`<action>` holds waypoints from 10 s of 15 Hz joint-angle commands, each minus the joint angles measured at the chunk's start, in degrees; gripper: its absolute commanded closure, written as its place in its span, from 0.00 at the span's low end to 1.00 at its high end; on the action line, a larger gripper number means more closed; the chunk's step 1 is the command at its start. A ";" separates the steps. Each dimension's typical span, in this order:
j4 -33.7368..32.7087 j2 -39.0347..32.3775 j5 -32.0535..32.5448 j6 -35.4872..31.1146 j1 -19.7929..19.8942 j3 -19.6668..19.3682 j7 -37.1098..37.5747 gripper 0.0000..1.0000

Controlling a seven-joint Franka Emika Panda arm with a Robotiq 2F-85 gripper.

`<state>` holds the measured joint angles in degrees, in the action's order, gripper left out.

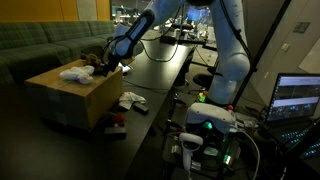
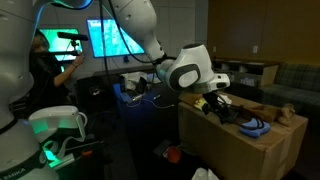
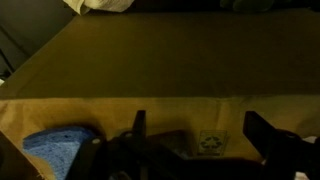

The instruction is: Put the white towel on the table, then the blue sponge on the box, the right duster on the table, the moose doll on the box, the duster on the table, the turnip plushie on the box, the plastic on the table and finally the first left duster on the box

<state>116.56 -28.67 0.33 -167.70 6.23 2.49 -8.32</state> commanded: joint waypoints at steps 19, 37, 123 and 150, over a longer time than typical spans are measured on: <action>-17.70 -11.54 -0.54 -0.21 3.34 1.76 -1.23 0.00; -23.83 -14.41 -1.19 6.36 5.88 5.56 -5.54 0.65; 14.50 -9.43 1.67 -10.71 -18.42 -7.72 12.00 0.00; 6.19 -19.43 0.76 -9.62 -15.22 -1.48 11.51 0.00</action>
<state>125.02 -46.37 1.71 -176.98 -9.93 0.56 3.58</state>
